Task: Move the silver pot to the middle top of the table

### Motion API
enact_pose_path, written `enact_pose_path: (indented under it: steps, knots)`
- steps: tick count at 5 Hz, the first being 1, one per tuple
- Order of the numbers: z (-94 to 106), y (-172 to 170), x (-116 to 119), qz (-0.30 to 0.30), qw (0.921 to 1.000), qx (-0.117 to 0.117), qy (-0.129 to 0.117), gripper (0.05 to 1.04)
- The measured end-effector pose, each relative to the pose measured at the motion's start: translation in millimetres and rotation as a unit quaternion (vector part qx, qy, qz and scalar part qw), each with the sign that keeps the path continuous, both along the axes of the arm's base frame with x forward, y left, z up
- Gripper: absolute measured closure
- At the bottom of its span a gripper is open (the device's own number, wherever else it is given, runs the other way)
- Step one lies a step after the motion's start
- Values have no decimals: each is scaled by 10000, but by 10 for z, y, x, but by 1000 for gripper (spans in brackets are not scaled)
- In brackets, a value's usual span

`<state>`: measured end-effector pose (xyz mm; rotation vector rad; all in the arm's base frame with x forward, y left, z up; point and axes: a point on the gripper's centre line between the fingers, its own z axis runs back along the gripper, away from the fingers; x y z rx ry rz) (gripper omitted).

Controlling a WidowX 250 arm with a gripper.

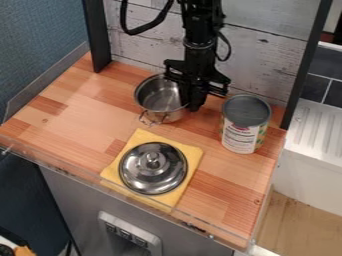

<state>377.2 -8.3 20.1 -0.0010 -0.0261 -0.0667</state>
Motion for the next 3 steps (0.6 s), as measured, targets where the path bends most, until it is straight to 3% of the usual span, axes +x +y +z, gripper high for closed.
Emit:
enact_pose_path:
  steps: [1,2,3]
  knots:
    - [116,-22,-12,-119,9999,-31,-61,542]
    - [387,-45,-59,-260,9991,-104,-331,235]
    - [444,-45,-111,-304,9990,-122,-309,68]
